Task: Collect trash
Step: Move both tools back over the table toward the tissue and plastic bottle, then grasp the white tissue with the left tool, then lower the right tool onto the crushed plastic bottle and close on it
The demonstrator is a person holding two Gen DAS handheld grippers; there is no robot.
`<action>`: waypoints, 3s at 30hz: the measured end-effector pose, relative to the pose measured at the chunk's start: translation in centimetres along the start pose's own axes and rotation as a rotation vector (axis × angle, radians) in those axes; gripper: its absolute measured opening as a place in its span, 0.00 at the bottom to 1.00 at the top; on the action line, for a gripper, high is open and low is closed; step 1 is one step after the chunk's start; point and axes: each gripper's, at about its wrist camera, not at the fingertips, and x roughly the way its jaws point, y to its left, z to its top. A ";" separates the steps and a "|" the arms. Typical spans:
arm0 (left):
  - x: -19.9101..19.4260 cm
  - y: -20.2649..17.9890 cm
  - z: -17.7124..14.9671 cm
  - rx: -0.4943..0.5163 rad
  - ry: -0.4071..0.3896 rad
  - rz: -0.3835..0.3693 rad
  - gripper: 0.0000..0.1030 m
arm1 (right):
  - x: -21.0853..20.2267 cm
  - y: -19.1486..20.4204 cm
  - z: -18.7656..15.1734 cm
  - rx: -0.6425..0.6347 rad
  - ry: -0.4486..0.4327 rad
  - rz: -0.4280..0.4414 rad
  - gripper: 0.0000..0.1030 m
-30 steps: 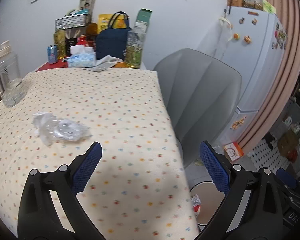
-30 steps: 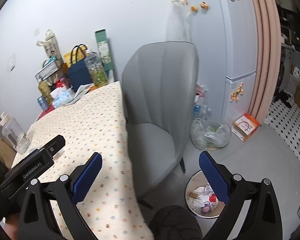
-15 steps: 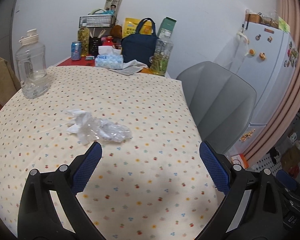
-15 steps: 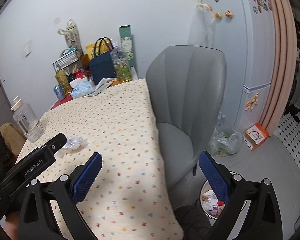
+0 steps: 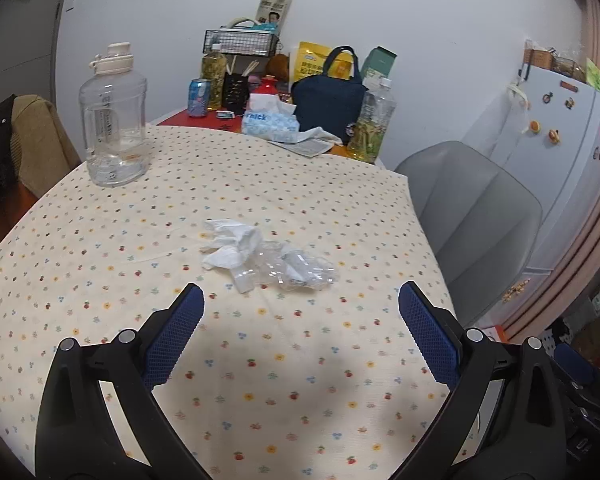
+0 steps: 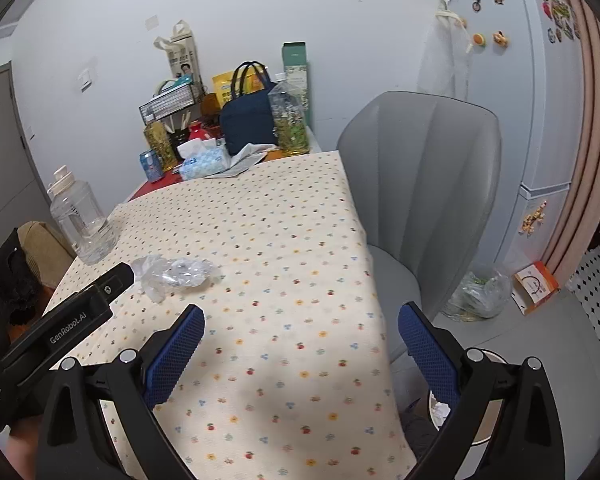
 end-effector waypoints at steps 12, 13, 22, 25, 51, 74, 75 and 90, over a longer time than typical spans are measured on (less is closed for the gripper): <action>0.9 3.1 -0.1 -0.038 0.017 0.067 0.94 | 2.2 1.6 -0.1 -0.025 0.031 0.041 0.92; 1.1 3.4 -0.1 -0.039 0.020 0.074 0.94 | 2.4 1.8 -0.1 -0.025 0.034 0.044 0.92; 2.5 6.6 -0.3 -0.078 0.042 0.122 0.94 | 5.0 3.6 -0.1 -0.047 0.070 0.070 0.92; 3.3 7.8 -0.3 -0.096 0.057 0.130 0.94 | 5.8 4.3 -0.2 -0.053 0.080 0.079 0.92; 9.5 5.6 2.4 -0.091 0.106 0.103 0.59 | 9.2 2.0 2.1 -0.008 0.113 0.054 0.92; 8.3 11.0 1.7 -0.152 0.106 0.132 0.02 | 9.6 9.6 1.6 -0.173 0.128 0.101 0.92; 8.2 11.4 1.6 -0.156 0.105 0.136 0.02 | 9.7 10.0 1.6 -0.182 0.129 0.106 0.92; 9.0 14.6 1.0 -0.217 0.114 0.165 0.02 | 12.9 14.6 1.0 -0.288 0.175 0.090 0.92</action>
